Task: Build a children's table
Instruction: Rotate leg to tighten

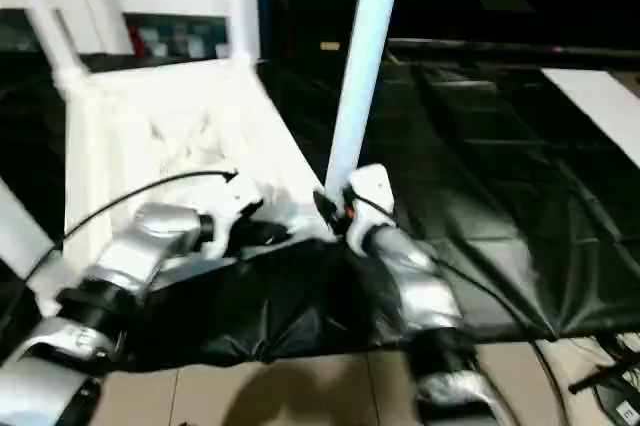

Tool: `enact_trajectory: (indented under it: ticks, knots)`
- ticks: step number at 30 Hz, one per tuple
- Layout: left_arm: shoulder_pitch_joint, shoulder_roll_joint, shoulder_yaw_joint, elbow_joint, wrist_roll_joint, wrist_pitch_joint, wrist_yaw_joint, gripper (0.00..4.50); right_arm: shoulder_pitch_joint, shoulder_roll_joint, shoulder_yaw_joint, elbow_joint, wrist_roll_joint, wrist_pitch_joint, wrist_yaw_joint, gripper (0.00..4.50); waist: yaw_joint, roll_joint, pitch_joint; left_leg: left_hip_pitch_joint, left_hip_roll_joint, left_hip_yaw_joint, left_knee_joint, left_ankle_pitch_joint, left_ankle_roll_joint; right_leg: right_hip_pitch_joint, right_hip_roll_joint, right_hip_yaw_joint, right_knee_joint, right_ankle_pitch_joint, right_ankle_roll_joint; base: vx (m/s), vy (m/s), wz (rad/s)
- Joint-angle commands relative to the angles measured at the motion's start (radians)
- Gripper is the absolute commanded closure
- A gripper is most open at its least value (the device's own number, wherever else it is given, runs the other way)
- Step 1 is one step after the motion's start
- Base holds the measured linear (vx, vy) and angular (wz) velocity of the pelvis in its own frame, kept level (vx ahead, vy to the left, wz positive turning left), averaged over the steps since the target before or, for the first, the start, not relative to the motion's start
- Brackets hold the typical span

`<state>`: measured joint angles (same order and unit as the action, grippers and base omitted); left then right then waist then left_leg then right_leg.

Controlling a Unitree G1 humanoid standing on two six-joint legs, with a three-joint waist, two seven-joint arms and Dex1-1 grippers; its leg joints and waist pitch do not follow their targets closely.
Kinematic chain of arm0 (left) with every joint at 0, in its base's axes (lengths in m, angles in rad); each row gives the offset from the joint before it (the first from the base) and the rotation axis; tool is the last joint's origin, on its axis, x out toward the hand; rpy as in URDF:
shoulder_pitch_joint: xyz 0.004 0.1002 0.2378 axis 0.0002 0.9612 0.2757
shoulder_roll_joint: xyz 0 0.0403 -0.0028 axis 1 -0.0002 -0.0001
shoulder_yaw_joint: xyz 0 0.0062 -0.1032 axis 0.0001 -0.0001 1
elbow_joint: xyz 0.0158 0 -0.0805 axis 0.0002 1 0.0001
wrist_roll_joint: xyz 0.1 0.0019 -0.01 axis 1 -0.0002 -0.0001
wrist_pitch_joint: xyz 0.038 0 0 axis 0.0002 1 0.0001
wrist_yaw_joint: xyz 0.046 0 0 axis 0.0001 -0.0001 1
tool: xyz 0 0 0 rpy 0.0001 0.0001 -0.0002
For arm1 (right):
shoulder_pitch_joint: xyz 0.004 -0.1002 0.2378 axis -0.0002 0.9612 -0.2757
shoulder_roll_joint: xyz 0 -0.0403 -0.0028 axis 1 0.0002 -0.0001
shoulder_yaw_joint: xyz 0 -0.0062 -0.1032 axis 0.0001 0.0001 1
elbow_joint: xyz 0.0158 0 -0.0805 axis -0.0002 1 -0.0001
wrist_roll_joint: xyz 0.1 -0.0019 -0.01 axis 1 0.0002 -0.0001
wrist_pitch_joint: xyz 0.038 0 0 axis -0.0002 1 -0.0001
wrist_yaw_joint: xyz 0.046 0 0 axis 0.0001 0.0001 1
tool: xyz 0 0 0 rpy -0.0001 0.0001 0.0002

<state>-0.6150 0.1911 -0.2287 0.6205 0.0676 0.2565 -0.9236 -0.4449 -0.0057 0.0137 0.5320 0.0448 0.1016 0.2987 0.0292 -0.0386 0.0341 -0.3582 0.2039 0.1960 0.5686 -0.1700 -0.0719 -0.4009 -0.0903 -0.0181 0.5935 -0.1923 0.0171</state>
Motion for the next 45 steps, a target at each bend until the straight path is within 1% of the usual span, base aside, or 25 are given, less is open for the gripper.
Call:
enact_trajectory:
  ticks: [1, 3, 5, 8, 10, 11, 12, 14, 15, 16, 17, 18, 19, 20, 23, 24, 27, 29, 30, 31, 32, 33, 34, 39, 45]
  knots:
    - [0.01, -0.056, -0.073, 0.011, 0.008, 0.004, -0.016, 4.5, -0.014, 0.063, 0.053, 0.051, 0.024, 0.007, 0.043, 1.85, -0.001, 0.011, -0.039, 0.011, 0.015, -0.021, -0.081, -0.458, -0.035, 0.01, -0.03, 0.017, -0.096, -0.425, -0.117, 0.0, 0.0, 0.0]
    - [0.011, -0.049, -0.072, 0.01, 0.011, 0.004, -0.015, 4.5, -0.015, 0.061, 0.045, 0.045, 0.038, 0.004, 0.06, 1.8, 0.001, 0.011, -0.04, 0.013, 0.016, -0.019, -0.081, -0.457, -0.03, 0.01, -0.029, 0.018, -0.094, -0.4, -0.126, 0.0, 0.0, 0.0]
    - [0.019, -0.019, -0.068, 0.0, 0.012, -0.003, -0.034, 4.5, -0.005, 0.03, 0.041, 0.012, 0.046, 0.008, 0.111, 1.45, 0.003, 0.012, -0.04, 0.011, 0.016, -0.018, -0.081, -0.444, -0.027, 0.013, -0.029, 0.02, -0.091, -0.365, -0.139, 0.0, 0.0, 0.0]
    - [0.021, -0.006, -0.067, -0.002, 0.011, -0.011, -0.046, 4.5, 0.001, 0.014, 0.044, -0.003, 0.049, 0.01, 0.141, 1.17, 0.006, 0.012, -0.044, 0.007, 0.018, -0.015, -0.079, -0.404, -0.015, 0.019, -0.028, 0.021, -0.085, -0.3, -0.154, 0.0, 0.0, 0.0]
    - [0.026, 0.028, -0.07, -0.005, 0.008, -0.028, -0.088, 4.5, 0.015, -0.046, 0.07, -0.03, 0.049, 0.013, 0.236, 0.93, 0.007, 0.012, -0.045, 0.006, 0.019, -0.015, -0.079, -0.389, -0.011, 0.021, -0.028, 0.02, -0.083, -0.286, -0.16, 0.0, 0.0, 0.0]
    - [0.028, 0.049, -0.073, -0.005, 0.004, -0.038, -0.119, 4.5, 0.023, -0.082, 0.085, -0.043, 0.051, 0.016, 0.295, 0.93, 0.01, 0.012, -0.049, 0.002, 0.019, -0.013, -0.076, -0.354, 0.002, 0.028, -0.027, 0.02, -0.077, -0.237, -0.172, 0.0, 0.0, 0.0]
    - [0.03, 0.069, -0.078, -0.005, -0.004, -0.067, -0.169, 4.5, 0.03, -0.118, 0.099, -0.055, 0.059, 0.02, 0.364, 0.93, 0.012, 0.009, -0.048, 0.0, 0.018, -0.01, -0.073, -0.327, 0.013, 0.03, -0.027, 0.02, -0.075, -0.2, -0.182, 0.0, 0.0, 0.0]
    - [0.034, 0.103, -0.08, 0.007, -0.021, -0.111, -0.262, 4.5, 0.04, -0.182, 0.122, -0.07, 0.075, 0.021, 0.498, 0.93, 0.012, 0.013, -0.051, -0.004, 0.018, -0.009, -0.07, -0.288, 0.026, 0.035, -0.028, 0.02, -0.067, -0.146, -0.2, 0.0, 0.0, 0.0]
    - [0.035, 0.12, -0.084, 0.012, -0.027, -0.12, -0.307, 4.5, 0.045, -0.213, 0.137, -0.081, 0.086, 0.019, 0.568, 0.93, 0.012, 0.011, -0.052, -0.001, 0.02, -0.007, -0.067, -0.27, 0.032, 0.035, -0.027, 0.02, -0.064, -0.109, -0.218, 0.0, 0.0, 0.0]
    - [0.035, 0.12, -0.084, 0.012, -0.027, -0.12, -0.307, 4.5, 0.045, -0.213, 0.137, -0.081, 0.086, 0.019, 0.568, 0.93, 0.014, 0.012, -0.052, 0.0, 0.019, -0.005, -0.064, -0.253, 0.038, 0.036, -0.027, 0.019, -0.06, -0.08, -0.234, 0.0, 0.0, 0.0]
    - [0.034, 0.142, -0.09, 0.024, -0.029, -0.14, -0.353, 4.5, 0.05, -0.252, 0.161, -0.096, 0.095, 0.024, 0.655, 0.93, 0.017, 0.013, -0.051, 0.002, 0.02, -0.003, -0.064, -0.252, 0.044, 0.036, -0.027, 0.019, -0.06, -0.073, -0.245, 0.0, 0.0, 0.0]
    - [0.035, 0.163, -0.095, 0.026, -0.039, -0.159, -0.409, 4.5, 0.055, -0.287, 0.186, -0.114, 0.104, 0.029, 0.735, 0.93, 0.017, 0.013, -0.051, 0.002, 0.02, -0.003, -0.064, -0.252, 0.044, 0.036, -0.027, 0.019, -0.06, -0.073, -0.245, 0.0, 0.0, 0.0]
    - [0.035, 0.163, -0.095, 0.026, -0.039, -0.159, -0.409, 4.5, 0.055, -0.287, 0.186, -0.114, 0.104, 0.029, 0.735, 0.93, 0.022, 0.01, -0.05, 0.003, 0.021, -0.004, -0.064, -0.255, 0.053, 0.04, -0.027, 0.018, -0.06, -0.088, -0.244, 0.0, 0.0, 0.0]
    - [0.035, 0.182, -0.095, 0.023, -0.056, -0.168, -0.466, 4.5, 0.058, -0.317, 0.211, -0.134, 0.112, 0.04, 0.822, 0.93, 0.029, 0.011, -0.047, 0.005, 0.023, -0.003, -0.065, -0.26, 0.049, 0.037, -0.028, 0.017, -0.061, -0.109, -0.247, 0.0, 0.0, 0.0]
    - [0.033, 0.192, -0.097, 0.022, -0.061, -0.174, -0.49, 4.5, 0.058, -0.331, 0.226, -0.143, 0.116, 0.044, 0.865, 0.93, 0.038, 0.013, -0.045, 0.007, 0.028, 0.0, -0.068, -0.282, 0.035, 0.033, -0.029, 0.017, -0.061, -0.15, -0.245, 0.0, 0.0, 0.0]
    - [0.023, 0.213, -0.107, 0.03, -0.056, -0.189, -0.514, 4.5, 0.052, -0.348, 0.254, -0.144, 0.112, 0.04, 0.914, 0.93, 0.04, 0.008, -0.046, 0.008, 0.029, 0.001, -0.068, -0.292, 0.03, 0.032, -0.029, 0.017, -0.061, -0.167, -0.243, 0.0, 0.0, 0.0]
    - [0.016, 0.222, -0.111, 0.038, -0.052, -0.198, -0.523, 4.5, 0.048, -0.354, 0.265, -0.142, 0.109, 0.036, 0.932, 0.93, 0.045, 0.01, -0.044, 0.008, 0.029, -0.001, -0.07, -0.305, 0.017, 0.03, -0.033, 0.018, -0.063, -0.205, -0.231, 0.0, 0.0, 0.0]
    - [0.003, 0.232, -0.113, 0.058, -0.043, -0.221, -0.534, 4.5, 0.04, -0.356, 0.279, -0.135, 0.108, 0.035, 0.96, 1.2, 0.047, 0.009, -0.045, 0.008, 0.029, -0.002, -0.071, -0.303, 0.013, 0.03, -0.034, 0.018, -0.064, -0.214, -0.223, 0.0, 0.0, 0.0]
    - [0.0, 0.234, -0.113, 0.064, -0.041, -0.227, -0.537, 4.5, 0.037, -0.355, 0.282, -0.131, 0.108, 0.036, 0.966, 1.2, 0.048, 0.009, -0.045, 0.008, 0.028, -0.001, -0.07, -0.301, 0.013, 0.029, -0.034, 0.018, -0.064, -0.215, -0.222, 0.0, 0.0, 0.0]
    - [-0.005, 0.235, -0.112, 0.072, -0.04, -0.234, -0.541, 4.5, 0.033, -0.354, 0.285, -0.127, 0.109, 0.038, 0.974, 1.39, 0.051, 0.009, -0.047, 0.008, 0.028, -0.001, -0.069, -0.291, 0.013, 0.03, -0.034, 0.019, -0.062, -0.201, -0.223, 0.0, 0.0, 0.0]
    - [-0.005, 0.235, -0.112, 0.072, -0.04, -0.234, -0.541, 4.5, 0.033, -0.354, 0.285, -0.127, 0.109, 0.038, 0.974, 1.39, 0.051, 0.009, -0.047, 0.008, 0.028, -0.001, -0.069, -0.291, 0.013, 0.03, -0.034, 0.019, -0.062, -0.201, -0.223, 0.0, 0.0, 0.0]
    - [-0.016, 0.237, -0.107, 0.088, -0.041, -0.243, -0.558, 4.5, 0.026, -0.355, 0.293, -0.123, 0.113, 0.046, 0.997, 1.5, 0.056, 0.004, -0.048, 0.007, 0.027, 0.0, -0.067, -0.272, 0.018, 0.031, -0.034, 0.018, -0.059, -0.183, -0.226, 0.0, 0.0, 0.0]
    - [-0.019, 0.237, -0.107, 0.092, -0.043, -0.244, -0.563, 4.5, 0.024, -0.354, 0.293, -0.124, 0.114, 0.051, 1.003, 1.61, 0.058, 0.007, -0.049, 0.007, 0.027, 0.0, -0.066, -0.257, 0.02, 0.032, -0.034, 0.018, -0.056, -0.165, -0.231, 0.0, 0.0, 0.0]
    - [-0.014, 0.234, -0.101, 0.09, -0.052, -0.237, -0.556, 4.5, 0.028, -0.34, 0.278, -0.123, 0.124, 0.057, 0.976, 1.84, 0.061, 0.009, -0.049, 0.007, 0.027, 0.001, -0.066, -0.254, 0.02, 0.033, -0.034, 0.017, -0.055, -0.149, -0.239, 0.0, 0.0, 0.0]
    - [-0.004, 0.221, -0.089, 0.094, -0.048, -0.219, -0.498, 4.5, 0.051, -0.31, 0.233, -0.124, 0.116, 0.053, 0.862, 1.91, 0.057, 0.009, -0.044, 0.008, 0.027, -0.002, -0.072, -0.308, -0.001, 0.029, -0.036, 0.018, -0.065, -0.241, -0.214, 0.0, 0.0, 0.0]
